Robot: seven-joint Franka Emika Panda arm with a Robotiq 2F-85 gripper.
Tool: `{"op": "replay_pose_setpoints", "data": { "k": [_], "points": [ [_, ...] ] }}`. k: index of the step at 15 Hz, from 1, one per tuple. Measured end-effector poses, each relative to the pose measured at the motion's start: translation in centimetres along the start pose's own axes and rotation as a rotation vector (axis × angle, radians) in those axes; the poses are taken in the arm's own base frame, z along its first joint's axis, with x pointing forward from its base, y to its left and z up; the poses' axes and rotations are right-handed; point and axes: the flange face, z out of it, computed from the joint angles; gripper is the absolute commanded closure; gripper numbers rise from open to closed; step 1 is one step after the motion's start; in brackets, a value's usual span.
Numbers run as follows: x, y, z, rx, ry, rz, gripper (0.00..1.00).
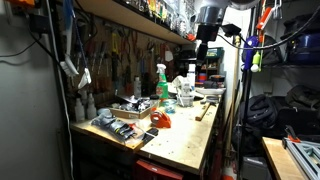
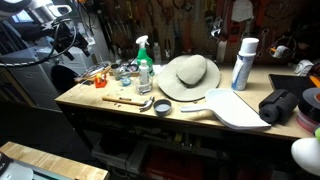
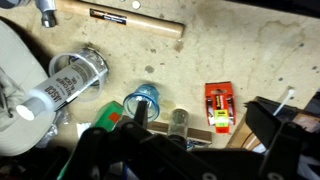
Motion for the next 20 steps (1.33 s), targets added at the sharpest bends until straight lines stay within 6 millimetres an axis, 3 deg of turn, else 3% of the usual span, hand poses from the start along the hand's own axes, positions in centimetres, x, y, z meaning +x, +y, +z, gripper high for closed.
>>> {"op": "replay_pose_setpoints", "data": {
  "k": [2,7,13,17,20],
  "points": [
    [0.4,0.6,1.2,-0.006,0.008,0.045,0.0],
    [1.3,-1.0,3.6,0.009,-0.025,0.089,0.0],
    [1.5,-1.2,4.0,0.017,-0.027,0.1,0.0],
    [3.2,-2.1,4.0,0.095,0.155,0.211,0.0],
    [4.8,-2.3,5.3,0.113,0.272,0.265,0.0]
  ]
}}
